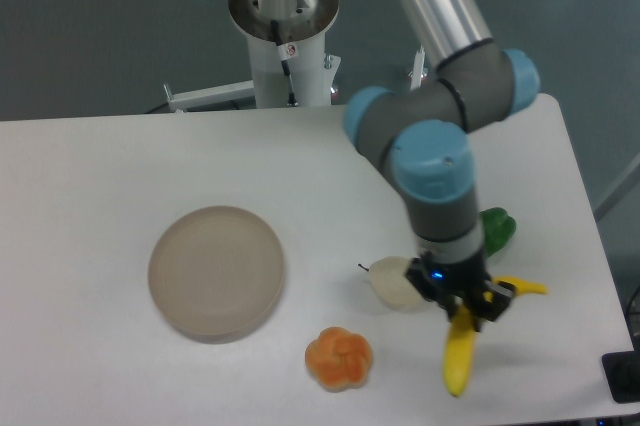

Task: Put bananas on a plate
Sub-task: 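Carry the grasped yellow banana with the gripper over to the beige plate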

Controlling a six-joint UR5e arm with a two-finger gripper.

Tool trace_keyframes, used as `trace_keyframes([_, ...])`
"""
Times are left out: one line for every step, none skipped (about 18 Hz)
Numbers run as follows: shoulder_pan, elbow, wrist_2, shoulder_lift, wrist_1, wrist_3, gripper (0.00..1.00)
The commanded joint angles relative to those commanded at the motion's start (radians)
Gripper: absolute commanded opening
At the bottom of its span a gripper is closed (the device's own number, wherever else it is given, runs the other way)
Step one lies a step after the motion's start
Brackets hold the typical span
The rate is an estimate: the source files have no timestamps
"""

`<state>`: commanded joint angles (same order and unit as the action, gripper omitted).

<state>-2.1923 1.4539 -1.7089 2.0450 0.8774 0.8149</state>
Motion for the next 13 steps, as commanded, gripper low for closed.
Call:
trace_keyframes([0.021, 0.031, 0.000, -0.018, 0.000, -0.035, 0.34])
trace_keyframes([0.037, 0.057, 0.002, -0.041, 0.000, -0.061, 0.34])
trace_keyframes([0.058, 0.078, 0.003, -0.060, 0.000, -0.086, 0.34])
trace_keyframes([0.080, 0.092, 0.003, -0.072, 0.002, -0.115, 0.34])
trace_keyframes([0.101, 0.118, 0.003, -0.083, 0.000, -0.149, 0.34])
trace_keyframes([0.120, 0.144, 0.008, -0.097, 0.000, -0.178, 0.34])
trace_keyframes([0.146, 0.170, 0.014, -0.103, 0.000, -0.212, 0.34])
trace_keyframes([0.175, 0.192, 0.015, -0.103, 0.000, -0.253, 0.34])
trace_keyframes([0.202, 0.201, 0.014, -0.103, 0.000, -0.291, 0.34])
trace_keyframes([0.235, 0.216, 0.014, -0.101, 0.000, -0.328, 0.34])
trace_keyframes([0.262, 0.235, 0.011, -0.095, 0.000, -0.348, 0.34])
trace_keyframes([0.282, 0.252, 0.009, -0.094, 0.000, -0.355, 0.34])
trace_keyframes([0.307, 0.270, 0.008, -0.092, 0.000, -0.358, 0.34])
